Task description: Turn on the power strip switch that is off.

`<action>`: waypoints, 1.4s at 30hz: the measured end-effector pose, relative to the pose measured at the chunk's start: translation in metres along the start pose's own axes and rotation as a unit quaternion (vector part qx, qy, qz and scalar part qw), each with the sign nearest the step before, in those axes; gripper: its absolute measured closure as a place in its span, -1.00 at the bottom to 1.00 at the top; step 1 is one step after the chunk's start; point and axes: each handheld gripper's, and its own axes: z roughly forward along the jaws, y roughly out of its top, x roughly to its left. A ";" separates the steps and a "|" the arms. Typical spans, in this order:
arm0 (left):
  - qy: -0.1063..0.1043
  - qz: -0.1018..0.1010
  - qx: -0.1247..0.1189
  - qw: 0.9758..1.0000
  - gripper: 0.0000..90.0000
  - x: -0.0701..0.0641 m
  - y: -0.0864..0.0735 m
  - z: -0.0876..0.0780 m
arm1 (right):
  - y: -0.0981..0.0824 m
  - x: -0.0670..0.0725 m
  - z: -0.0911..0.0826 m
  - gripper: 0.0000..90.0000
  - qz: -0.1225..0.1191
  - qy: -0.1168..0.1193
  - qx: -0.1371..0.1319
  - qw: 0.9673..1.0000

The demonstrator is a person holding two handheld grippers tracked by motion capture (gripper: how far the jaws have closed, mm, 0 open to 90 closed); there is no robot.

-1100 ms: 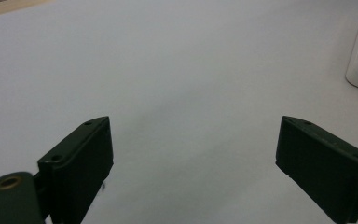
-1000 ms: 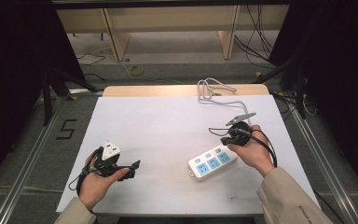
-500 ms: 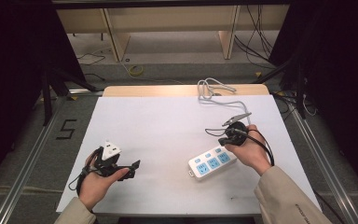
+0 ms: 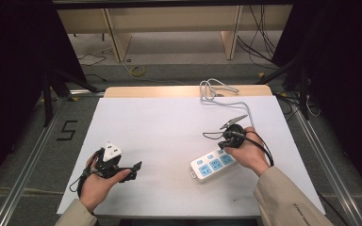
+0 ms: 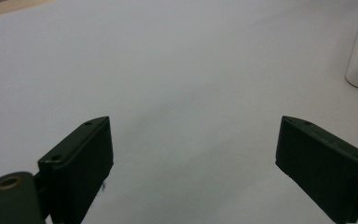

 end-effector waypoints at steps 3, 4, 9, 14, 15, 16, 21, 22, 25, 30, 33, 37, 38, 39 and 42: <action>0.000 0.000 0.000 1.000 -0.76 0.000 0.000 0.000 | 0.001 0.001 0.002 1.00 -0.001 0.000 0.003 1.000; 0.000 0.001 0.000 1.000 -0.76 0.000 0.000 0.000 | 0.001 0.001 0.002 1.00 -0.003 0.002 0.007 1.000; 0.000 0.000 0.000 1.000 -0.76 0.000 0.000 0.000 | 0.001 0.002 0.004 1.00 -0.004 0.002 0.012 1.000; -0.001 0.000 0.000 1.000 -0.76 0.000 0.000 0.000 | 0.002 0.002 0.006 1.00 -0.004 0.003 0.018 1.000; -0.001 0.000 0.000 1.000 -0.76 0.000 0.000 0.000 | 0.002 0.002 0.006 1.00 -0.004 0.002 0.019 1.000; 0.000 0.000 0.000 1.000 -0.76 0.000 0.000 0.000 | 0.002 0.002 0.007 1.00 -0.005 0.002 0.019 1.000; -0.001 0.001 0.001 1.000 -0.76 0.000 0.000 0.000 | 0.002 0.003 0.008 1.00 -0.005 0.003 0.024 1.000; -0.001 0.000 0.001 1.000 -0.76 0.000 0.000 0.000 | 0.002 0.003 0.008 1.00 -0.006 0.003 0.025 1.000; -0.001 0.001 0.001 1.000 -0.76 0.000 0.000 0.000 | 0.002 0.003 0.009 1.00 -0.009 0.003 0.028 1.000; -0.001 0.001 0.001 1.000 -0.76 0.000 0.000 0.001 | 0.002 0.004 0.009 1.00 -0.011 -0.001 0.030 0.999; -0.001 0.000 0.001 1.000 -0.76 0.000 0.000 0.001 | 0.003 0.005 0.009 1.00 -0.012 -0.002 0.033 0.999; -0.001 0.001 0.001 1.000 -0.76 -0.001 0.000 0.001 | 0.003 0.005 0.010 1.00 -0.015 -0.002 0.035 0.999; -0.001 0.002 0.001 1.000 -0.76 -0.001 0.000 0.001 | 0.003 0.006 0.010 1.00 -0.015 -0.003 0.036 0.999; 0.000 0.001 0.001 1.000 -0.76 -0.001 0.000 0.001 | 0.003 0.006 0.010 1.00 -0.015 -0.003 0.037 0.999; 0.000 0.001 0.000 1.000 -0.76 -0.001 0.000 0.001 | 0.003 0.006 0.010 1.00 -0.014 -0.004 0.038 0.999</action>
